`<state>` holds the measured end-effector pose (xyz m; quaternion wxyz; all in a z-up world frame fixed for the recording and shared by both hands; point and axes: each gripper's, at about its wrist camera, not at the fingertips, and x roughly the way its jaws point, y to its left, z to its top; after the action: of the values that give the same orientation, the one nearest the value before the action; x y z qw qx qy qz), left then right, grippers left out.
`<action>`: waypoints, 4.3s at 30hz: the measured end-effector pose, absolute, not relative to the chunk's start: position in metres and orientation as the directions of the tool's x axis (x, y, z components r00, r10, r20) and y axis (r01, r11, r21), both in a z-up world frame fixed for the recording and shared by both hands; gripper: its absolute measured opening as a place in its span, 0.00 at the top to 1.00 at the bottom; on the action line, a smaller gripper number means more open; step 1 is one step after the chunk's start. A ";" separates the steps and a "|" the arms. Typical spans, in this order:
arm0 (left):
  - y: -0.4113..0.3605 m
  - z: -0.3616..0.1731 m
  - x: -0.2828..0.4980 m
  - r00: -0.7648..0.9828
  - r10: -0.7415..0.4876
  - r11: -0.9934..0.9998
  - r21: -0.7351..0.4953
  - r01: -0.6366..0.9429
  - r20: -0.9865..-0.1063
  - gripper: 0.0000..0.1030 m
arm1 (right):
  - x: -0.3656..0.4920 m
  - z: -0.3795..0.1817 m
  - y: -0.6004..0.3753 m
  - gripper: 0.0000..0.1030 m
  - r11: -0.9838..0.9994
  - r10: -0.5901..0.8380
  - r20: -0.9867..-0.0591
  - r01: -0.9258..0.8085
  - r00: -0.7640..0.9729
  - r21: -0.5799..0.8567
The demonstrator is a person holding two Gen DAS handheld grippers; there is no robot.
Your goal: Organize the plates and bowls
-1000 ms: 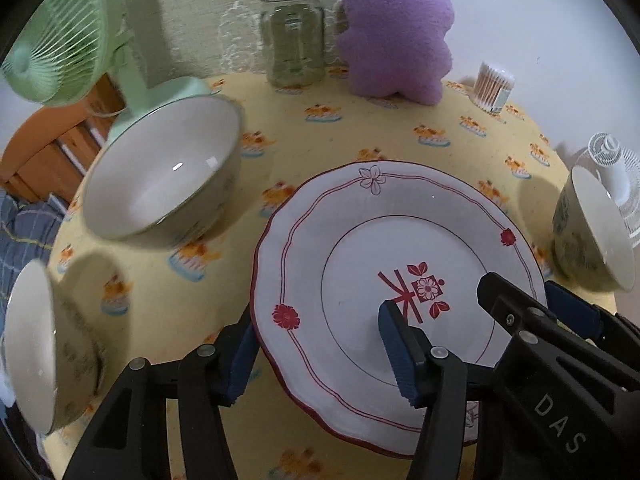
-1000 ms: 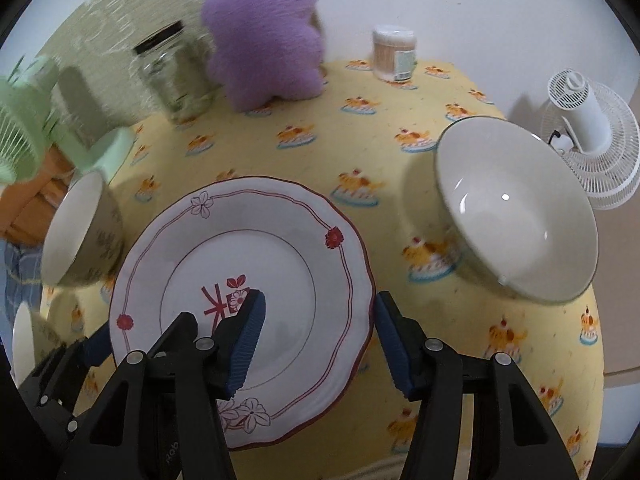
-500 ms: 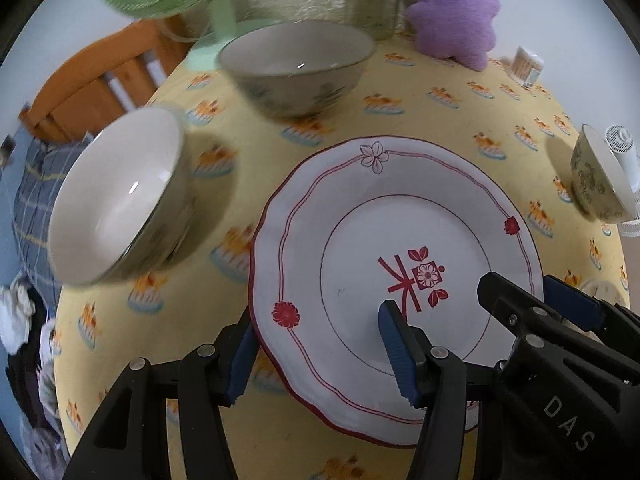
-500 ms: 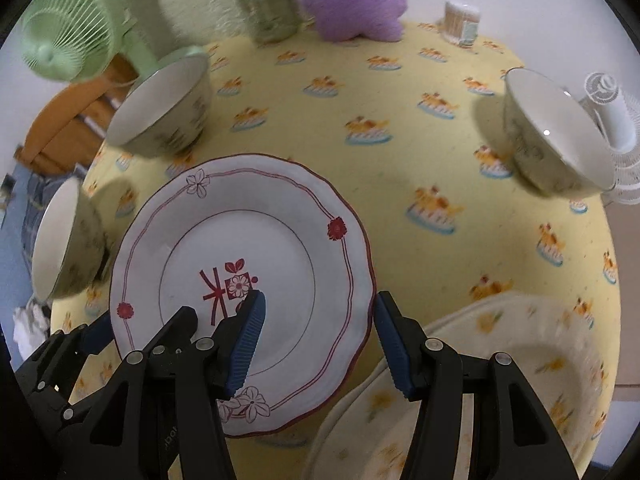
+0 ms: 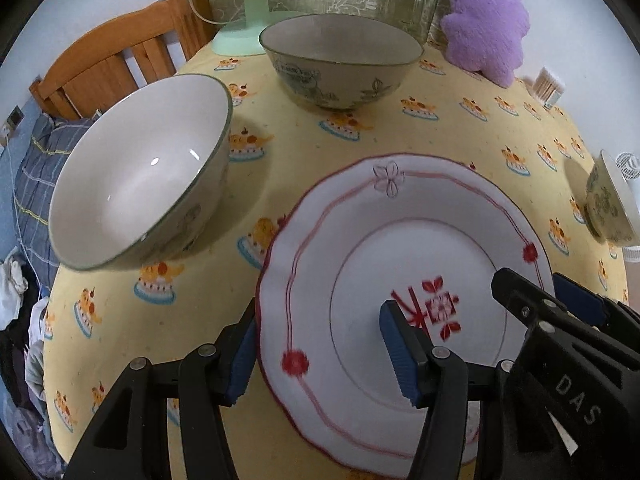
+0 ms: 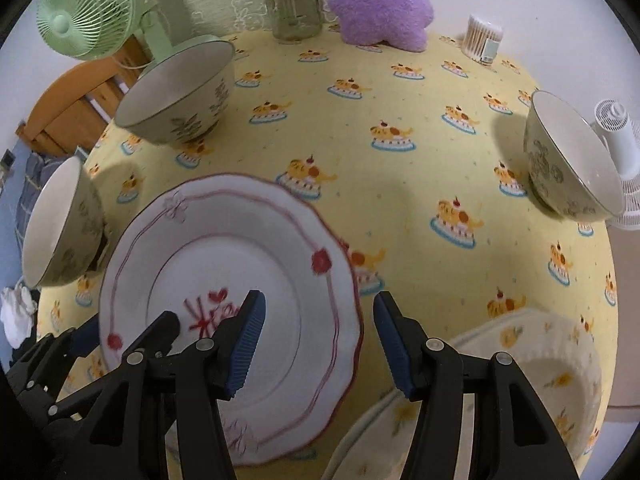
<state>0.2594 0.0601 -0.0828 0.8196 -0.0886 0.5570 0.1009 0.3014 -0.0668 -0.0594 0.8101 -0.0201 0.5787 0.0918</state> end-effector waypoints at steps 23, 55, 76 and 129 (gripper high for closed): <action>0.071 -0.072 0.248 0.345 0.025 0.973 -0.056 -0.225 -0.938 0.39 | 0.298 -0.055 -0.053 0.54 0.986 0.091 -0.953 -0.158 0.288 0.046; -0.038 -0.022 0.172 0.380 -0.164 0.986 -0.135 0.100 -0.911 0.39 | 0.164 0.017 -0.167 0.54 0.986 -0.075 -0.919 0.166 0.387 -0.010; -0.147 -0.053 0.198 0.324 -0.075 0.996 -0.086 -0.017 -0.943 0.36 | 0.202 -0.015 -0.277 0.54 0.998 -0.033 -0.944 0.058 0.328 -0.015; -0.143 -0.058 0.198 0.318 0.147 0.987 0.118 -0.109 -0.936 0.31 | 0.226 -0.020 -0.262 0.81 0.989 0.082 -0.933 -0.143 0.350 0.033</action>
<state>0.1984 -0.1431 -0.0579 0.8117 0.0167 0.5784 0.0788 0.2261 -0.2622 -0.0196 0.8211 -0.0270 0.5661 0.0684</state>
